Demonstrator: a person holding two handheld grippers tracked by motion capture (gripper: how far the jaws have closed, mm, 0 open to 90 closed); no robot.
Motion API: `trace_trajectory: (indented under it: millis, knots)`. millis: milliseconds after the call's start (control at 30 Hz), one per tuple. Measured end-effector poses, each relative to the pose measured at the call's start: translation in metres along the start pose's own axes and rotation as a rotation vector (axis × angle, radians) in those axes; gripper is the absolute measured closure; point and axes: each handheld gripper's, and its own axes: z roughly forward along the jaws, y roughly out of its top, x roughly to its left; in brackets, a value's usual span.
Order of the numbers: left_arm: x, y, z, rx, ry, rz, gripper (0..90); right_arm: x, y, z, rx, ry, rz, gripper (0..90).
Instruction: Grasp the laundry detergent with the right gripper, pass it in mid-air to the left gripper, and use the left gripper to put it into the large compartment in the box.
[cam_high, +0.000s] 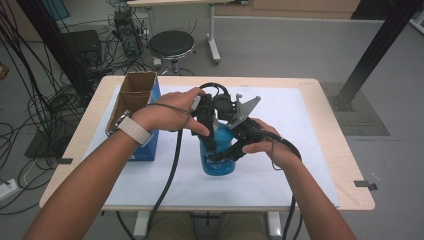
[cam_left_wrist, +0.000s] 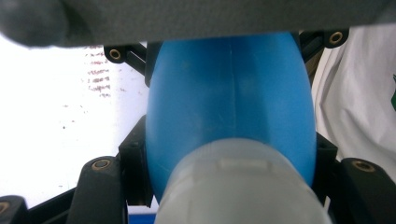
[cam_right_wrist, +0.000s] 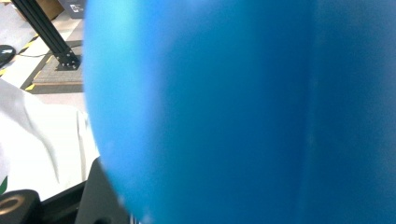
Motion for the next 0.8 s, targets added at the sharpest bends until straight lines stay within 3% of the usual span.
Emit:
trace_trajectory:
  millis: [433, 567, 600, 800]
  knots:
    - [-0.001, 0.002, -0.004, 0.003, 0.012, 0.006, 38.0, 0.0, 0.0, -0.002, -0.026, 0.001, -0.003, 41.9]
    - [0.0, 0.0, -0.004, 0.008, 0.018, -0.003, 38.0, 0.0, -0.005, -0.006, -0.051, -0.002, -0.009, 25.8]
    - [0.001, 0.0, -0.004, 0.008, 0.018, -0.004, 38.0, 0.0, -0.008, -0.008, -0.046, 0.008, -0.004, 23.9]
    - [0.004, -0.005, -0.006, 0.021, 0.026, -0.032, 37.9, -0.005, -0.029, -0.033, 0.052, -0.063, 0.086, 15.4]
